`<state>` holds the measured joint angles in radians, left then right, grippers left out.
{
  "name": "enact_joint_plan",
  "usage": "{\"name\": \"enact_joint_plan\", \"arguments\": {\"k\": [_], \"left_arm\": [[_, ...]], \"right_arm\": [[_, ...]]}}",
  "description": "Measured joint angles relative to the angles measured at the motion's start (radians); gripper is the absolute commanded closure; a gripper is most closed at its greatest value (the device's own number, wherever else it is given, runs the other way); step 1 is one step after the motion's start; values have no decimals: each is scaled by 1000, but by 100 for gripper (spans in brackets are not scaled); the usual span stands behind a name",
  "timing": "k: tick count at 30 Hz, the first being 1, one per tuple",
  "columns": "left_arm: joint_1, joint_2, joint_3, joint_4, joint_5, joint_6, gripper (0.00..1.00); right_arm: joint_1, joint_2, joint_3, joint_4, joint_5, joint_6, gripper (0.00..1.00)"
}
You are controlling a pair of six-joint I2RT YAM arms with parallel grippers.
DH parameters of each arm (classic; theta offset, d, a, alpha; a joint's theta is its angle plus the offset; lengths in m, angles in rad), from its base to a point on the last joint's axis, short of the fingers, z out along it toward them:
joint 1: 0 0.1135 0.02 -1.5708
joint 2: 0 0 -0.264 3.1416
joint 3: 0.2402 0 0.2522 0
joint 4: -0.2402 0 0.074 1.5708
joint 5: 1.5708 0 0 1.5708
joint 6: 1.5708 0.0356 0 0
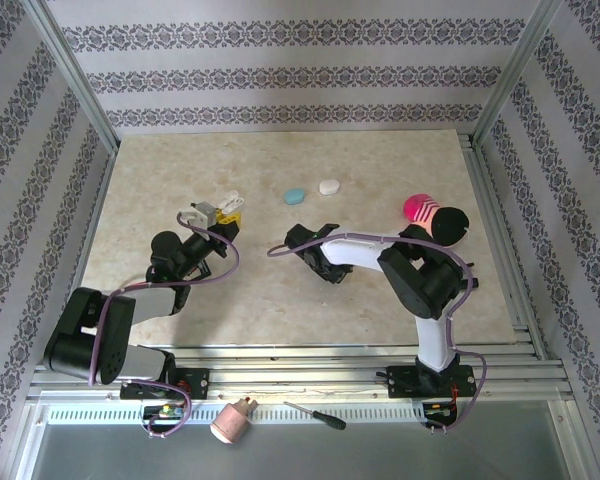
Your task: Insert the wireless bluetooth earbuds into the charging case
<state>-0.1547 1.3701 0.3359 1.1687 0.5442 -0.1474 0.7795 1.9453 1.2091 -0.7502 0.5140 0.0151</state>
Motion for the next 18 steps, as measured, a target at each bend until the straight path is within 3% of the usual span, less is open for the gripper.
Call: {"name": "enact_joint_plan", "arguments": {"k": [5,10,18], "left_arm": [[5,-16,0,-9,-3,0,96],[6,-17,0,-11,-3,0,96],[6,-13,0,-10,37,-9,96]], "right_arm": [[-36,-137,-51,74,-166,16,62],[-139,-239,-103,166,-314,66,52],[-327,-215,-122,196,-555,142,51]]}}
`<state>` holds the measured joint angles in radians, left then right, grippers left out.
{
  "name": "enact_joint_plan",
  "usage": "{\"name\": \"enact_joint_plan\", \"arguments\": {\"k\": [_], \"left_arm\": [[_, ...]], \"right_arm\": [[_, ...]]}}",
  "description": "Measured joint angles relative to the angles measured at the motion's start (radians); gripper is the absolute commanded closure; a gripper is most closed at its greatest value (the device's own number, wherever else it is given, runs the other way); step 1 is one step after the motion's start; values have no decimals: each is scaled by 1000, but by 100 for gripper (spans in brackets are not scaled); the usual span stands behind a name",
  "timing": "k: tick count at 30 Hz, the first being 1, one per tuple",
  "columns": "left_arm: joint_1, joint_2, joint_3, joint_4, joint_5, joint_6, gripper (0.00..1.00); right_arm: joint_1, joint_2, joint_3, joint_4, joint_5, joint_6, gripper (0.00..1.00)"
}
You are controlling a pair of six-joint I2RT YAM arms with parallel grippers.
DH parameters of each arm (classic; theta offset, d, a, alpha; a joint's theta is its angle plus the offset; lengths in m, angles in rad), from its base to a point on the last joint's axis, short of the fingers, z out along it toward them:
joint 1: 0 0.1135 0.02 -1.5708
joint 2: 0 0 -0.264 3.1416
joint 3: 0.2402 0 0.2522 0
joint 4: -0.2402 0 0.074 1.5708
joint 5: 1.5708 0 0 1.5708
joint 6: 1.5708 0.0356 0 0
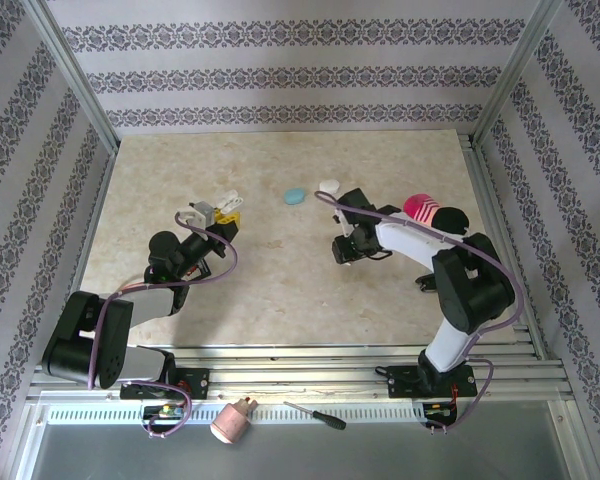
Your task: Insert the wireless bluetooth earbuds into the charging case
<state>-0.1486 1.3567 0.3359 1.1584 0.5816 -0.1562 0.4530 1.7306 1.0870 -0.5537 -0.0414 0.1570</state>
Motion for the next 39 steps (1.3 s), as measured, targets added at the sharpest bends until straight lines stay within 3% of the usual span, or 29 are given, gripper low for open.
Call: {"name": "enact_joint_plan", "arguments": {"k": [10,15,25,32,39], "left_arm": [[0,50,0,19,62,-14,95],[0,51,0,31,72,-18,96],[0,61,0,37,80,-21,96],[0,87,0,50,97,-37,96],[0,87,0,60,99,-37,96]], "right_arm": [[-8,166,175,-102,-77,-85,51],[-13,208,201,-108,-132,-108,57],[-19,144,107,-102,-185,-104,61],[-34,104,75,-109,-184,-97,54],[-66,103,58,-108,-189,-101,60]]}}
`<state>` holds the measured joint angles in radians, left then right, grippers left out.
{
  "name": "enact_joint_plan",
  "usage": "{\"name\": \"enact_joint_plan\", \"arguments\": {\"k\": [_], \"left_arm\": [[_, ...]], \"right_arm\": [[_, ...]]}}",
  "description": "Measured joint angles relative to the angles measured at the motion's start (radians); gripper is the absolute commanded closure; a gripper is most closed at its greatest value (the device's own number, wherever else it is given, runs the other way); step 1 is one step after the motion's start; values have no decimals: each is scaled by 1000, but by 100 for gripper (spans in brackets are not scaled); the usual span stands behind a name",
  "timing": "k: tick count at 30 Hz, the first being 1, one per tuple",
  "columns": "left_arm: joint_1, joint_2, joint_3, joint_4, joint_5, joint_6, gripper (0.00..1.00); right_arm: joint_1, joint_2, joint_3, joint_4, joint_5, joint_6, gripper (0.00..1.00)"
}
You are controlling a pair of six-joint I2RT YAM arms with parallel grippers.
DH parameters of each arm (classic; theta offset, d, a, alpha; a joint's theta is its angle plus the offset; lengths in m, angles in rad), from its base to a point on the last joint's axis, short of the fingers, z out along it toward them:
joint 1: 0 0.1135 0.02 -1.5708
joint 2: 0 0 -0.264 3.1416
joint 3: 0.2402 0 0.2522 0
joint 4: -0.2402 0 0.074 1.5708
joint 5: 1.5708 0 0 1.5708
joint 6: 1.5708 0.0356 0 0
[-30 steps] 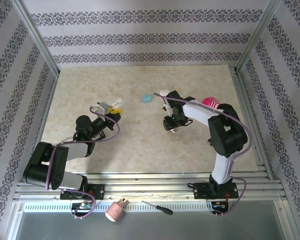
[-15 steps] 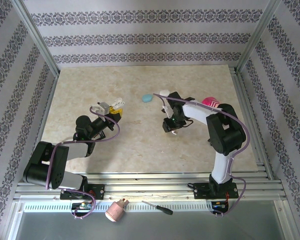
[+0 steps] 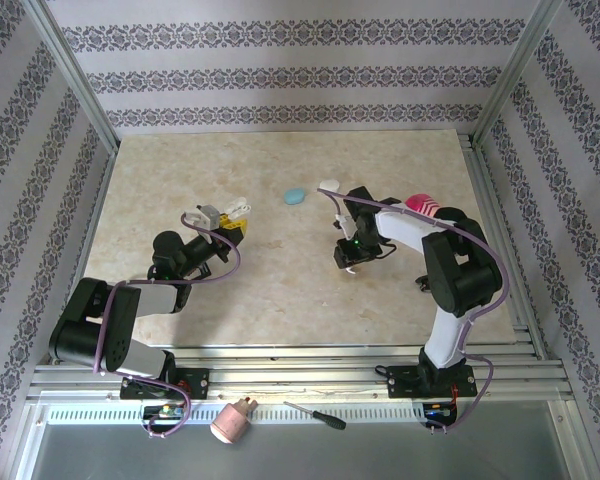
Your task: Insert the wireless bluetooth earbuds into the charging case
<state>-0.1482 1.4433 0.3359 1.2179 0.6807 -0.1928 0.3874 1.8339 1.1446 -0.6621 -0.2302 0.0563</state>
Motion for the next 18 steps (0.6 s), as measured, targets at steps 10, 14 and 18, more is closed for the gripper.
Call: {"name": "enact_joint_plan", "arguments": {"k": [10,14,18], "left_arm": [[0,1,0,11,0,-5,96],[0,2,0,31,1,-14,96],[0,3,0,44,3,-22,96]], "right_arm": [[-5,-94,-97,1,-61,9,58],[-6,-130,-128,14,-101,29,55],[-6,-145,-140,27,-103,49,52]]}}
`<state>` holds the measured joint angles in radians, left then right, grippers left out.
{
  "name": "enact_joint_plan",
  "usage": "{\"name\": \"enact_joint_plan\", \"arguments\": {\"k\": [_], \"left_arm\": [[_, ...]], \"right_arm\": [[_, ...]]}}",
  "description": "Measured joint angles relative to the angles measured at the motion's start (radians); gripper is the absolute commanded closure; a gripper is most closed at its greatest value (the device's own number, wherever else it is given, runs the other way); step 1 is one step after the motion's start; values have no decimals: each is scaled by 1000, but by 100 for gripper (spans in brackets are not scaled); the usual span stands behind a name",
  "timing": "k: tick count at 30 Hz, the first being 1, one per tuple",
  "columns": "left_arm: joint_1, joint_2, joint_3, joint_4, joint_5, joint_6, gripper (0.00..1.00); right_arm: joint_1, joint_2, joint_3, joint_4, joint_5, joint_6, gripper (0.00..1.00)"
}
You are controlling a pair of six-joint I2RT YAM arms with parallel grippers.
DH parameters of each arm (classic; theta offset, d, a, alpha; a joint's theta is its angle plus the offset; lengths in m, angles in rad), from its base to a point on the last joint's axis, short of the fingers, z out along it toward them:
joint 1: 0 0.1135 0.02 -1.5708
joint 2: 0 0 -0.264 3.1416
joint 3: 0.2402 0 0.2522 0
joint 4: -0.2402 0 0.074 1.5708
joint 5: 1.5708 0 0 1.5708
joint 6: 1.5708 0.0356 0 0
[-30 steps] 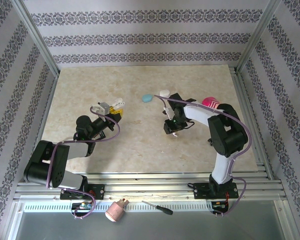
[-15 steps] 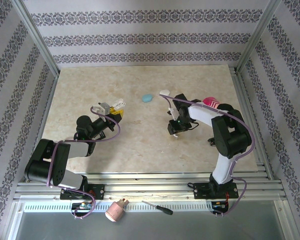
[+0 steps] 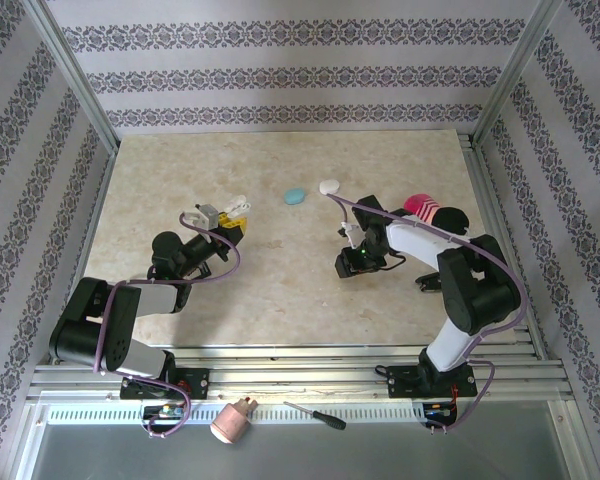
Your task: Insert the wireless bluetooth earbuds into the charging case
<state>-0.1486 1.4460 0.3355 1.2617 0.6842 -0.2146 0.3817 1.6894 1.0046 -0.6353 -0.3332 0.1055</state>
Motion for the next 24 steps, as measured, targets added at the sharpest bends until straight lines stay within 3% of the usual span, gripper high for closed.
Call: {"name": "enact_joint_plan", "arguments": {"k": [6,14,24], "left_arm": [[0,0,-6,8,5,-4,96],[0,-12,-13,6,5,-4,96],[0,-32,-13,-1,5,-3,96]], "right_arm": [[-9,22,43,-17,14,-23,52],[-26,201,216,-64,-18,-91,52],[-24,163,136,-21,-35,-69,55]]}}
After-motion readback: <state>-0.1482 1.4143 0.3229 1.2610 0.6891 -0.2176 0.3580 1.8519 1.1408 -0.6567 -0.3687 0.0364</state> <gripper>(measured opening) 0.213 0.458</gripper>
